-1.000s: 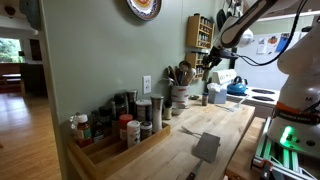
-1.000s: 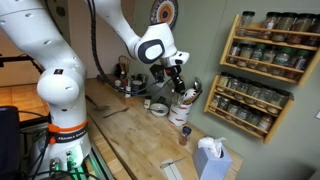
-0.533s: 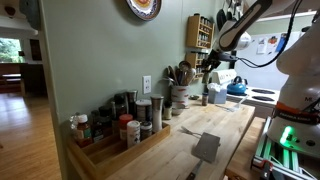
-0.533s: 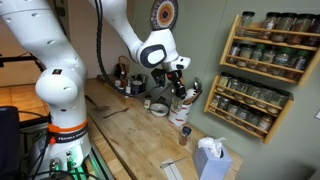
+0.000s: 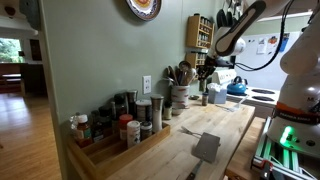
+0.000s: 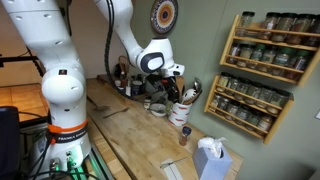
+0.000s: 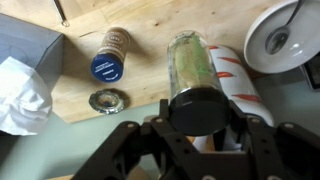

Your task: Pick up the second spice bottle from the left on the top shelf of the top spice rack and put it on the table

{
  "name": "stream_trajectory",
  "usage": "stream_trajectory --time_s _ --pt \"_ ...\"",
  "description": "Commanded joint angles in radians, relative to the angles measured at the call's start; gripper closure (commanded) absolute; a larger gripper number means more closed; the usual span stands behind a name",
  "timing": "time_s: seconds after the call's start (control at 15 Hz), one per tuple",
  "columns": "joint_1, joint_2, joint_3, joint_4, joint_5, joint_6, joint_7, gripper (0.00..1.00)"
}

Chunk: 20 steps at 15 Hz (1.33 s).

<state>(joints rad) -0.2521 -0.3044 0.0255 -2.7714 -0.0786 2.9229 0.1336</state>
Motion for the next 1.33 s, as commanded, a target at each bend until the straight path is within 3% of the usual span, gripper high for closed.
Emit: stream_trajectory --time_s 0.0,0.13,0.4,0.53,0.87,1.27 --pt "0.076 0.101 -0.062 0.001 0.021 0.078 -0.093 0.69" --pt "0.119 0.159 -0.093 0.000 0.046 0.144 -0.141 0.69" --pt "0.276 0.265 -0.177 0.000 0.210 0.284 -0.292 0.69" --pt "0.335 0.280 -0.184 0.000 0.290 0.304 -0.326 0.69" --pt "0.373 0.268 -0.178 0.013 0.407 0.271 -0.394 0.69" --pt "0.381 0.273 -0.195 0.019 0.538 0.246 -0.567 0.69"
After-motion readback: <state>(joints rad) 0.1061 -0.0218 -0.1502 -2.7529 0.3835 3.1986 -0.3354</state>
